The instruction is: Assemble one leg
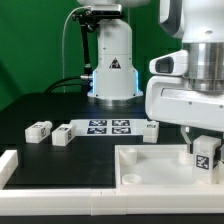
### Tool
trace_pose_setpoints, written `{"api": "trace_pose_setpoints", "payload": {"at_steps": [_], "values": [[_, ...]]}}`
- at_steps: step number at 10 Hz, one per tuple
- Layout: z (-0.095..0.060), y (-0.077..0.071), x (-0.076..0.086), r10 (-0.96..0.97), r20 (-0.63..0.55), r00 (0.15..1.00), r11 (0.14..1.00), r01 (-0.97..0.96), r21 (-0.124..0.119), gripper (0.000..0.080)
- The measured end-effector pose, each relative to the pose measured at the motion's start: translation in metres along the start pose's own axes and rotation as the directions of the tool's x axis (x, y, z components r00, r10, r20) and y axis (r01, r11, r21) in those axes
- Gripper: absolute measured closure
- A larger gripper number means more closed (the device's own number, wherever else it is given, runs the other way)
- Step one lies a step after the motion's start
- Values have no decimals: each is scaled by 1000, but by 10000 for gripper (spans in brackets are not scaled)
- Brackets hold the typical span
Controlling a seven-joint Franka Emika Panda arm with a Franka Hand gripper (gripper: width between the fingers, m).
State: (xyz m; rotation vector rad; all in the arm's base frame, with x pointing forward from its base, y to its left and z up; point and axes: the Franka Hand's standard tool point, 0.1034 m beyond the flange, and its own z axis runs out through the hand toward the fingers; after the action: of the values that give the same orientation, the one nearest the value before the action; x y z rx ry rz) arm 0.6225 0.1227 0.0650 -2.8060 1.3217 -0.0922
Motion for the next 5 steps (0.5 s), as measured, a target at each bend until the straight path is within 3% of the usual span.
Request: {"api": "trace_pose_setpoints", "payload": {"at_steps": [3, 5], "values": [[0, 0, -1, 231, 5, 973, 973, -231, 3, 509], [0, 0, -1, 164, 5, 986, 986, -164, 4, 509]]}}
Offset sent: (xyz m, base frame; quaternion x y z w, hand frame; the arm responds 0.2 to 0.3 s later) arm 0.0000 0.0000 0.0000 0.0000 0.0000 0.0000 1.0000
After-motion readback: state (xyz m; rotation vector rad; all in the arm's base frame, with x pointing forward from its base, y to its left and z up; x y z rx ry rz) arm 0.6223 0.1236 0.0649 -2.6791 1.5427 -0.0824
